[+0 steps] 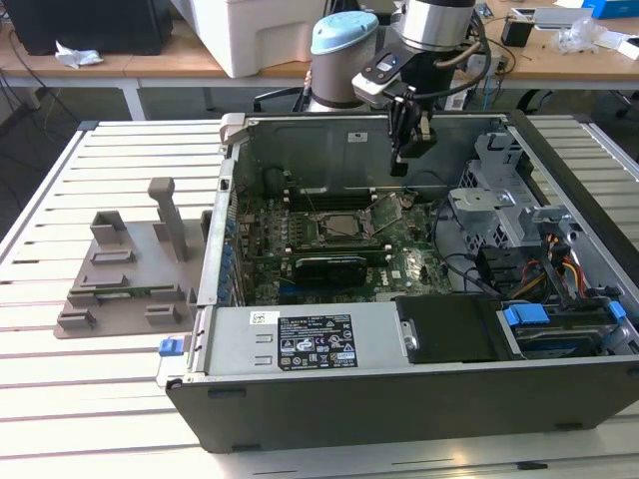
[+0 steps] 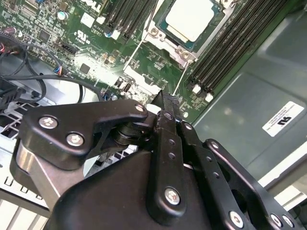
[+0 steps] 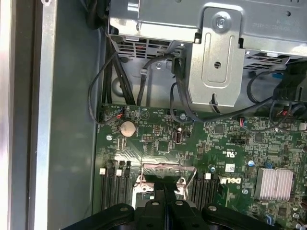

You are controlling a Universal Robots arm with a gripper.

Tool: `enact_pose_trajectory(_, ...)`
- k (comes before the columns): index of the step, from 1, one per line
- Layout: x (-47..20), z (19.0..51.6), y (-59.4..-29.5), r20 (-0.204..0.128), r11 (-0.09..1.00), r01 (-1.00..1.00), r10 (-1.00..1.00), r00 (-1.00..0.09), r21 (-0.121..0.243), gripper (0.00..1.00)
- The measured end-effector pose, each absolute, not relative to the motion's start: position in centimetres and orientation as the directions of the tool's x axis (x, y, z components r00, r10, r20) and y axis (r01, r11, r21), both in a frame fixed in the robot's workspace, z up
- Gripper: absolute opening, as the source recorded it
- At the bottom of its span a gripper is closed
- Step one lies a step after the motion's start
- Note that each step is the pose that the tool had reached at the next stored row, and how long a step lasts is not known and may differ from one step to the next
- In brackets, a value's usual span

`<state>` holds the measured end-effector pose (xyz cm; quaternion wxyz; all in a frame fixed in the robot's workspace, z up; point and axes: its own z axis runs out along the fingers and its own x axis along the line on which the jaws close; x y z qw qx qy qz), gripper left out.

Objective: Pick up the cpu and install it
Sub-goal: 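Close the cpu cover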

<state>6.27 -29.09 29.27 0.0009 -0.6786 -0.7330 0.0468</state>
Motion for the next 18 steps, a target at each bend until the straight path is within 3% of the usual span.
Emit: enact_pose_trajectory(18,8.9,24.2,-28.9,-0.070,0.074,0.994,0.994,-0.079,-0.075,0.11)
